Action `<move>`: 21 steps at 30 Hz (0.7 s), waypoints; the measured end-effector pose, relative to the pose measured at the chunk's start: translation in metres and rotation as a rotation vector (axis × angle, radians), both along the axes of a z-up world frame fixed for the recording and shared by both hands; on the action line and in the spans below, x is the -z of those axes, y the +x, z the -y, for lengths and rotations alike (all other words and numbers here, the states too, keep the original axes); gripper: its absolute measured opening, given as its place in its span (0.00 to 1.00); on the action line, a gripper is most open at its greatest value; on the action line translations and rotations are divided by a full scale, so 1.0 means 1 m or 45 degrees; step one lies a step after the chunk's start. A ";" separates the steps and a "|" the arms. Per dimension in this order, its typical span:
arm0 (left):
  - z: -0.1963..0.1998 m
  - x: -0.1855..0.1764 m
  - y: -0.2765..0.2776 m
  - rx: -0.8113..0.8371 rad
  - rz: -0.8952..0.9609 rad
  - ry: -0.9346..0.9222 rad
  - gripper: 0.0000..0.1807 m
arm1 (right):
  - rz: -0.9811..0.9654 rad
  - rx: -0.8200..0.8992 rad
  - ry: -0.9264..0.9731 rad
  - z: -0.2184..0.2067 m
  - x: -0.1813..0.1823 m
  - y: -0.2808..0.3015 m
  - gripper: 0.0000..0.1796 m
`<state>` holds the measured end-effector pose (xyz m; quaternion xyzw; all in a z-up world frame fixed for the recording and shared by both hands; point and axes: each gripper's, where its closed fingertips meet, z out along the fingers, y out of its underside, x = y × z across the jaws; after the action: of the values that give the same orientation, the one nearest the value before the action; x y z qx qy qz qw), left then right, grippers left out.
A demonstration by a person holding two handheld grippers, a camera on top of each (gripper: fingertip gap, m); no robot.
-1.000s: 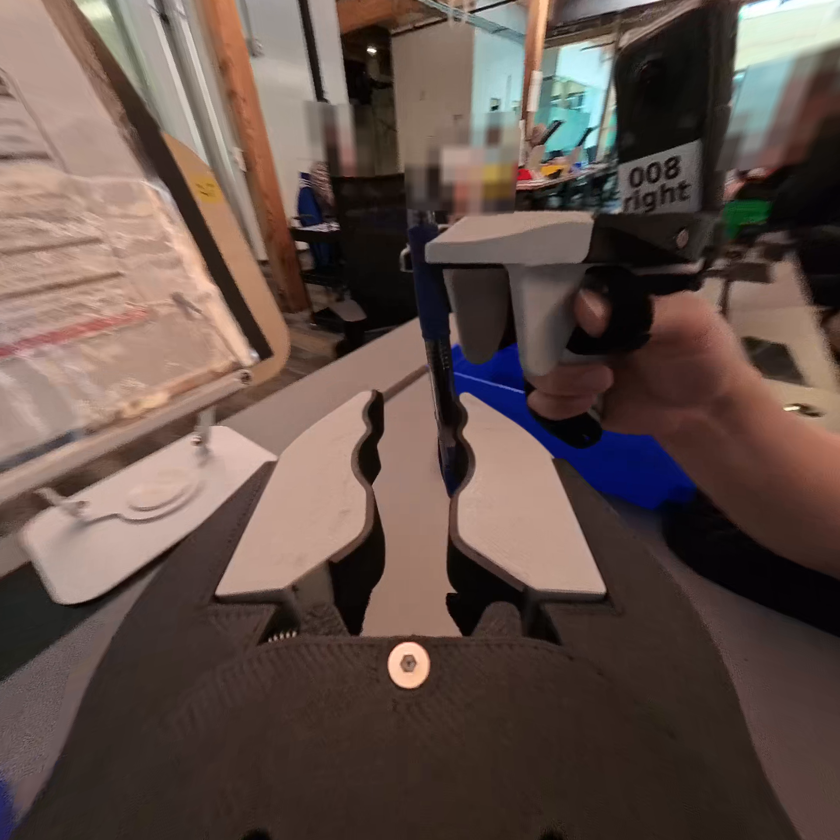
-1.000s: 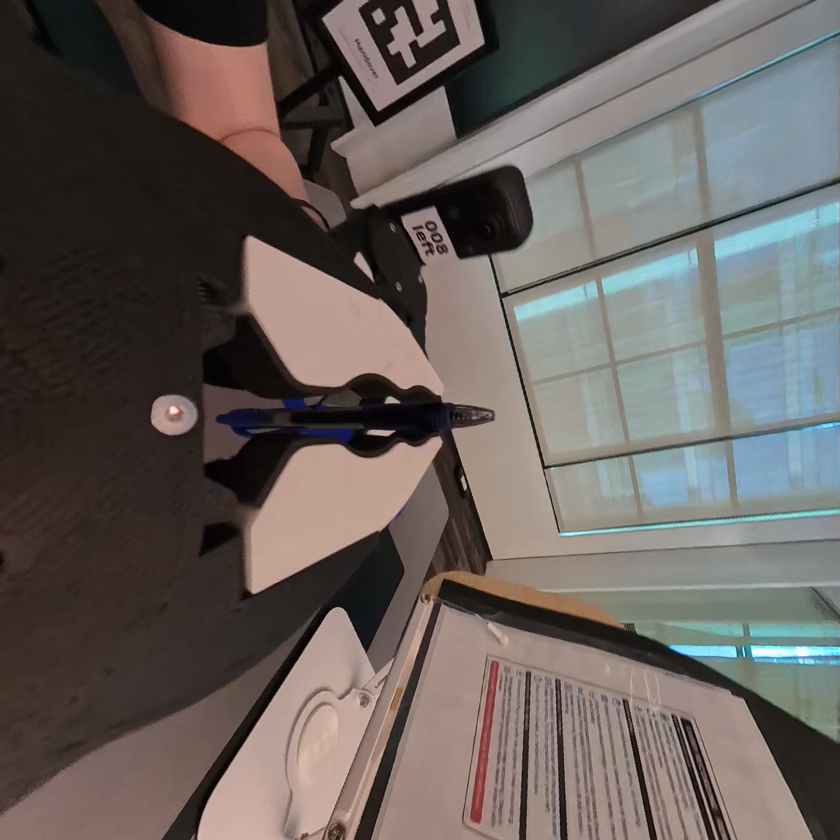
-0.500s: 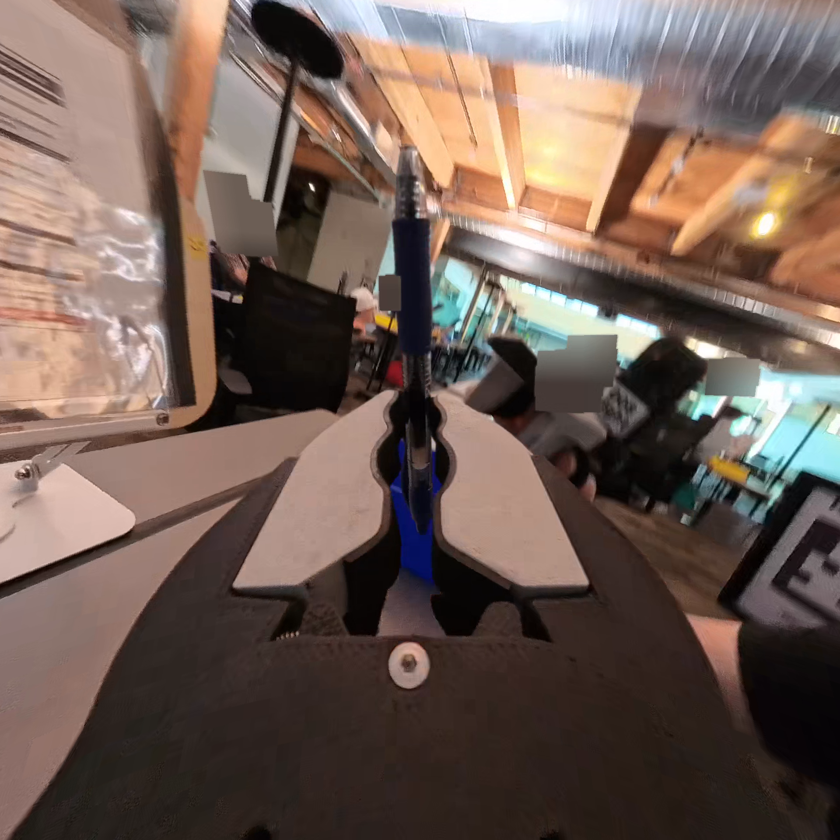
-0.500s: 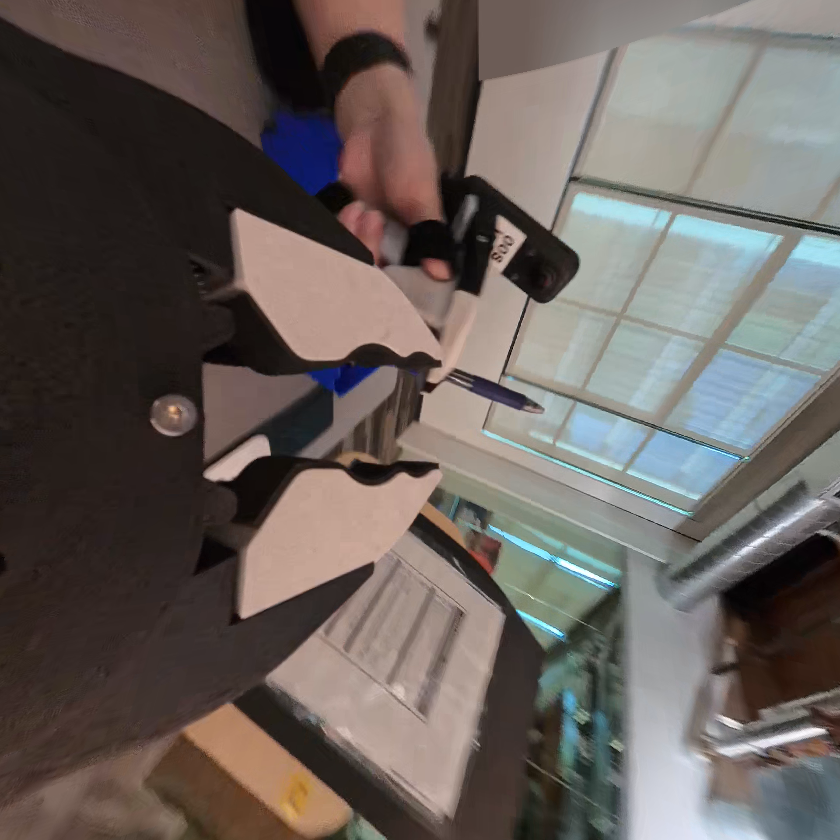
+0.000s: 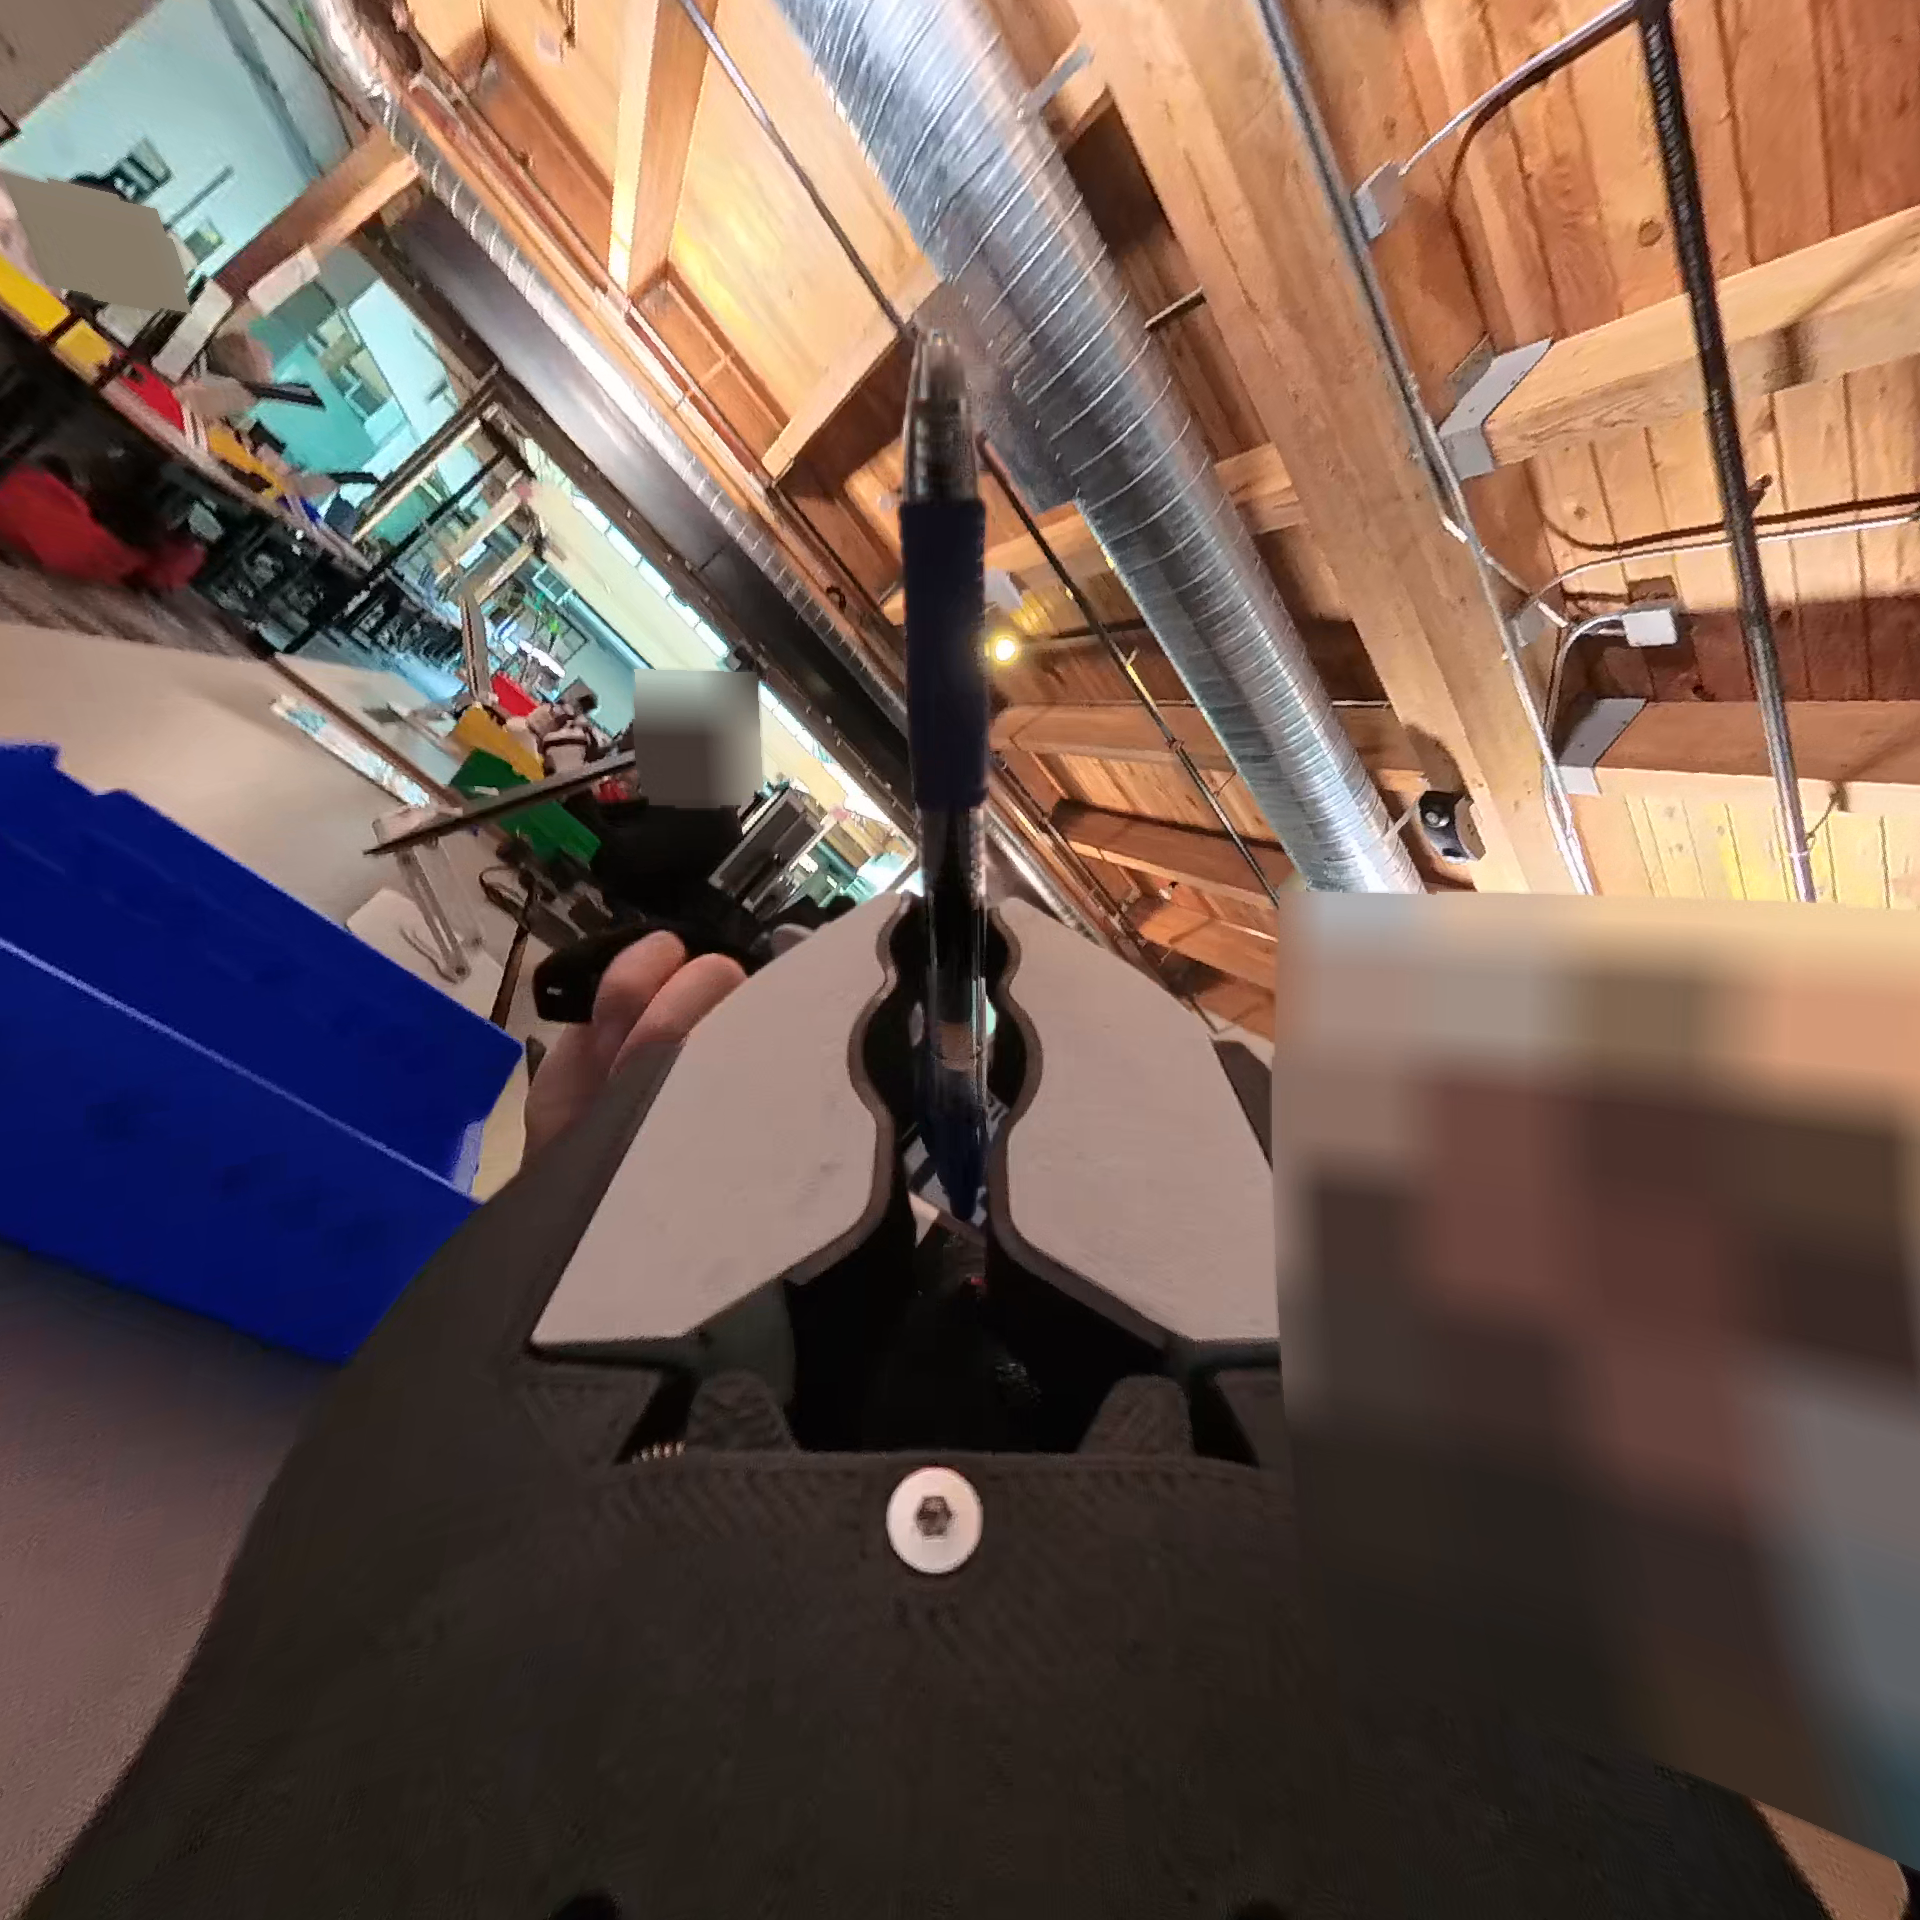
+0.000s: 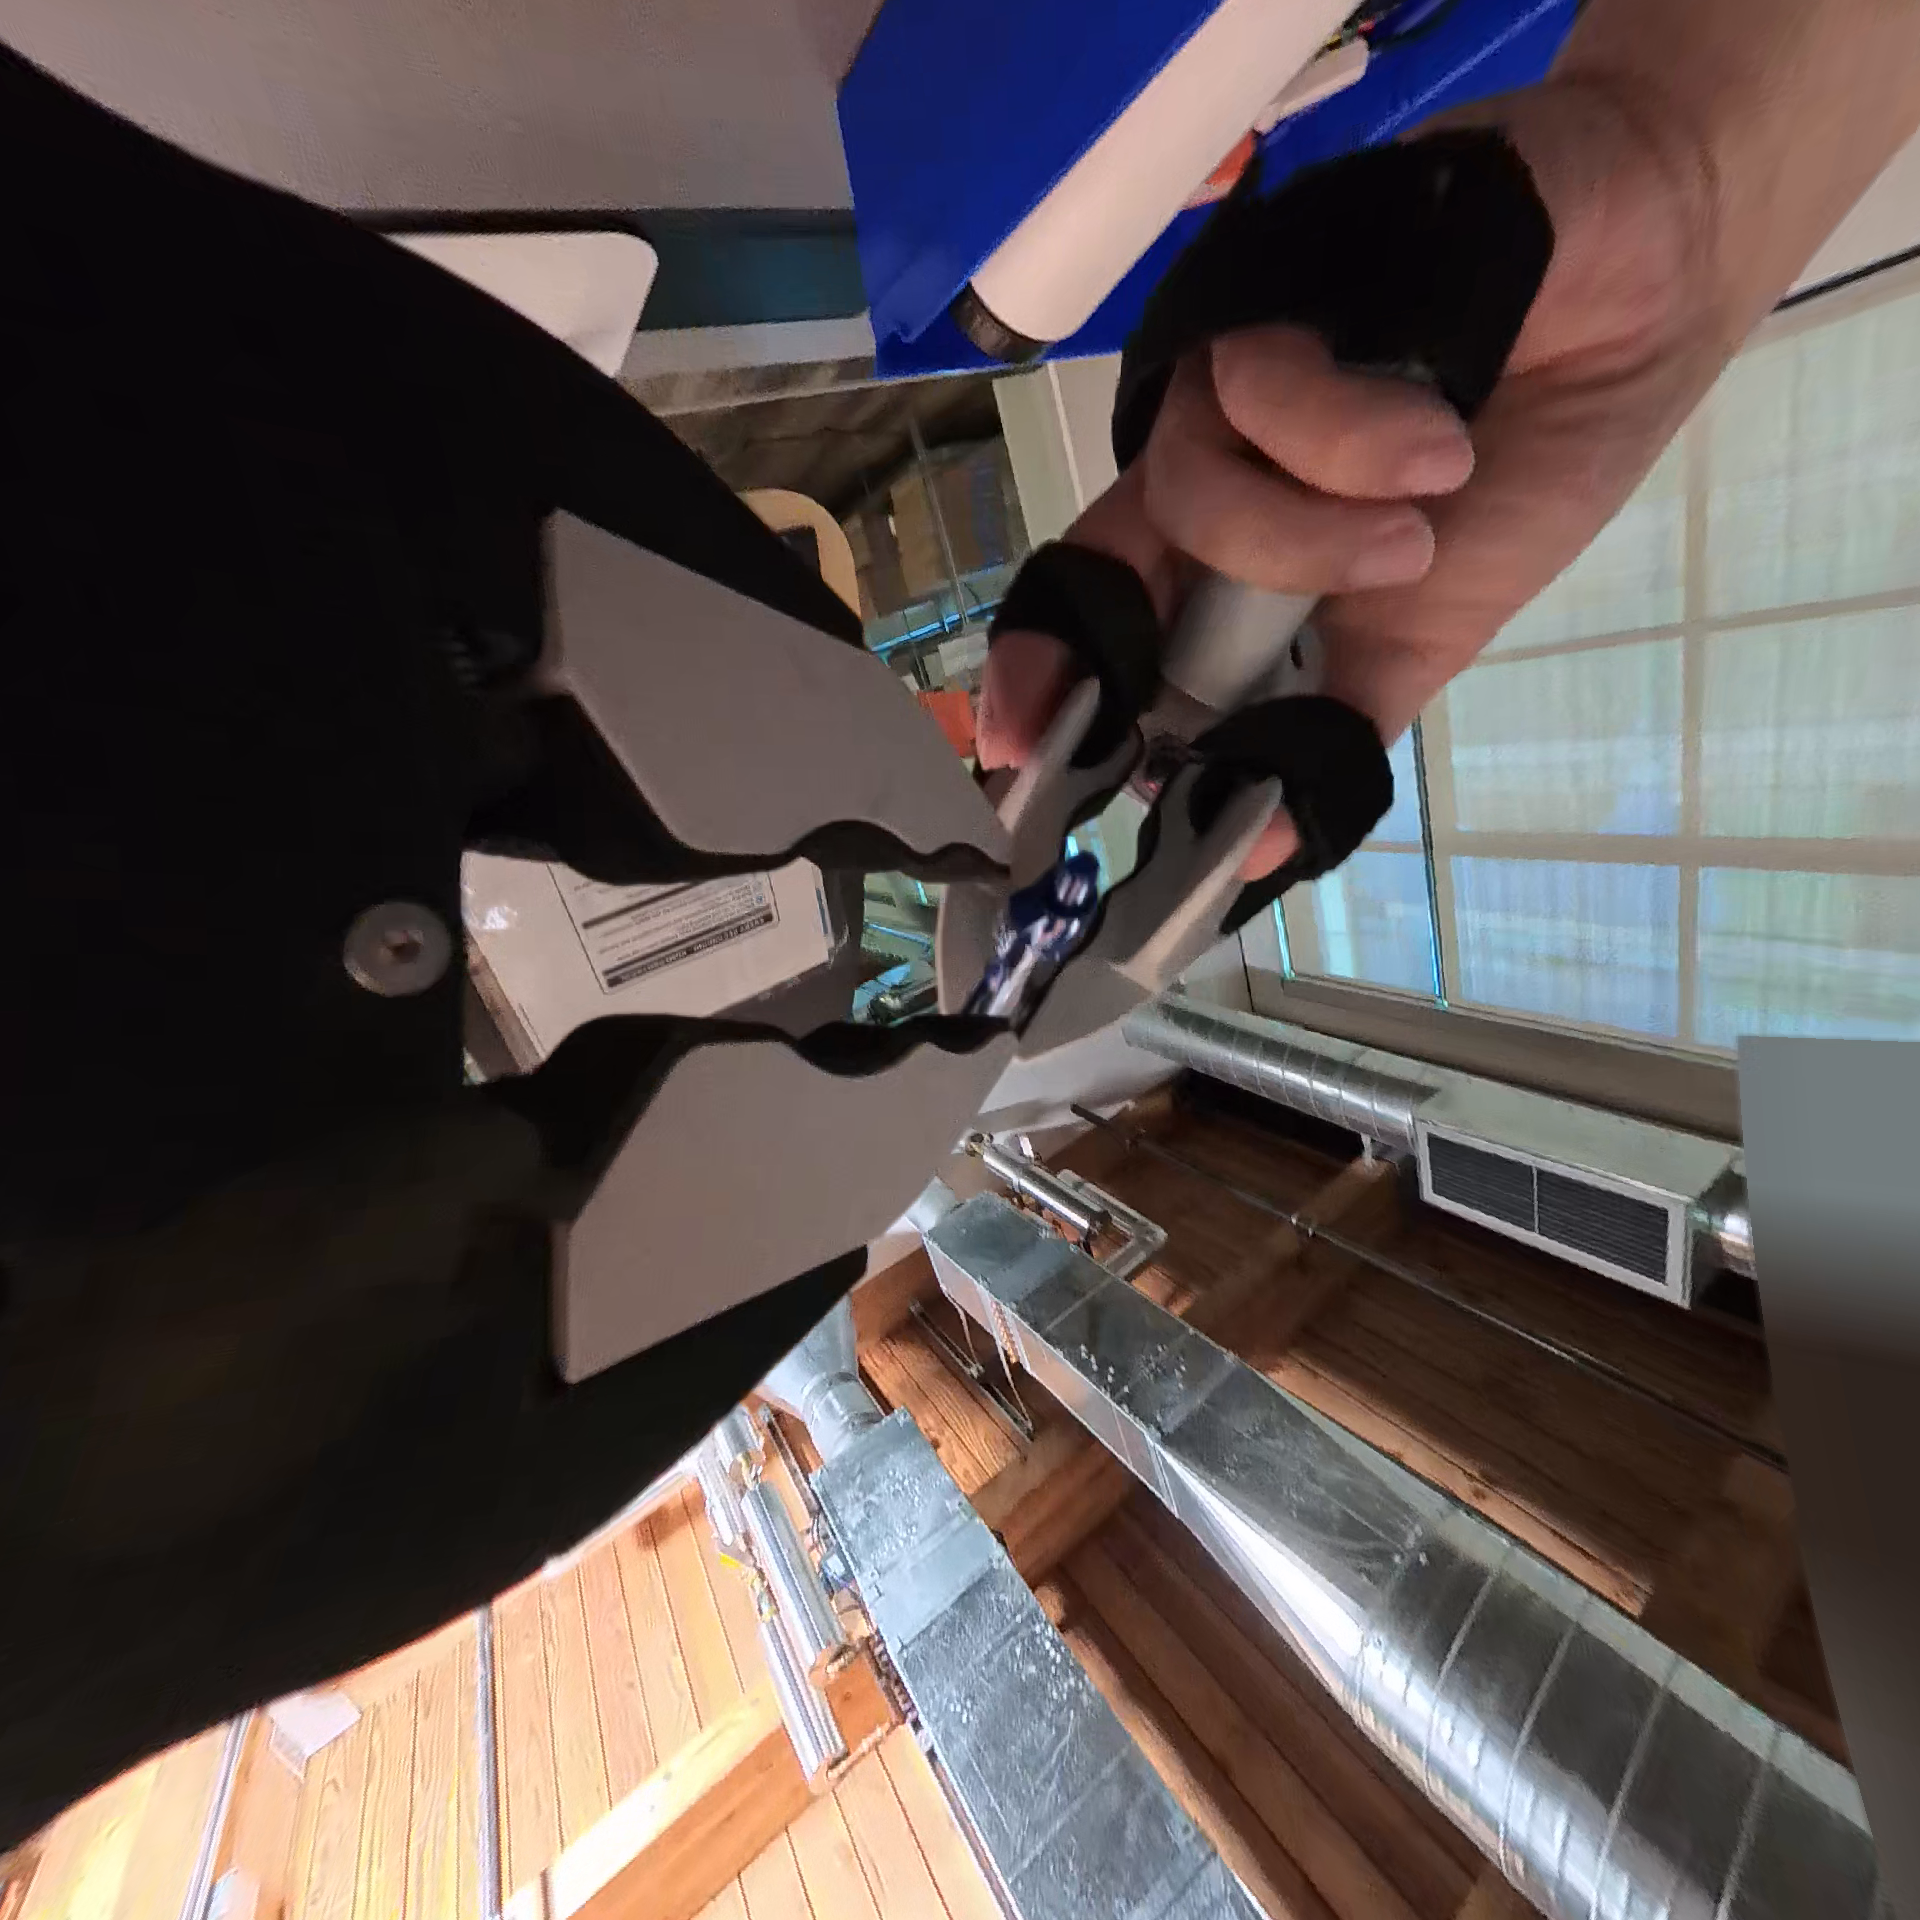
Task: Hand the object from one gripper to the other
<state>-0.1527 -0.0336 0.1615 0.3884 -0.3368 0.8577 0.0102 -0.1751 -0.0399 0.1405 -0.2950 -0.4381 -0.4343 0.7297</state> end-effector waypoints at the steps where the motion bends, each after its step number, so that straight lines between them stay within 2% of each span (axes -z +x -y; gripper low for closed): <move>1: 0.002 0.001 0.001 0.004 -0.006 0.003 0.05 | 0.013 -0.001 0.009 0.002 -0.001 0.000 0.12; 7: 0.005 0.006 0.005 0.026 -0.044 -0.023 0.05 | 0.162 0.029 0.020 0.005 0.007 -0.004 0.06; 12: -0.003 0.013 0.011 0.022 -0.100 -0.067 0.05 | 0.138 0.059 -0.032 0.001 0.009 0.001 0.05; 14: -0.007 0.017 0.015 -0.006 -0.123 -0.056 0.07 | 0.060 0.030 -0.086 0.000 0.007 0.004 0.04; 18: -0.025 0.030 0.024 -0.074 -0.179 -0.013 0.26 | -0.217 -0.035 -0.271 -0.007 -0.002 0.021 0.04; 21: -0.052 0.040 0.030 -0.232 -0.208 0.060 0.26 | -0.548 -0.084 -0.441 -0.018 -0.010 0.050 0.04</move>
<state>-0.1230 0.0182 0.1212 0.4861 -0.3182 0.8124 -0.0495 -0.1246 -0.0219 0.1509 -0.4862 -0.3502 -0.2562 0.7585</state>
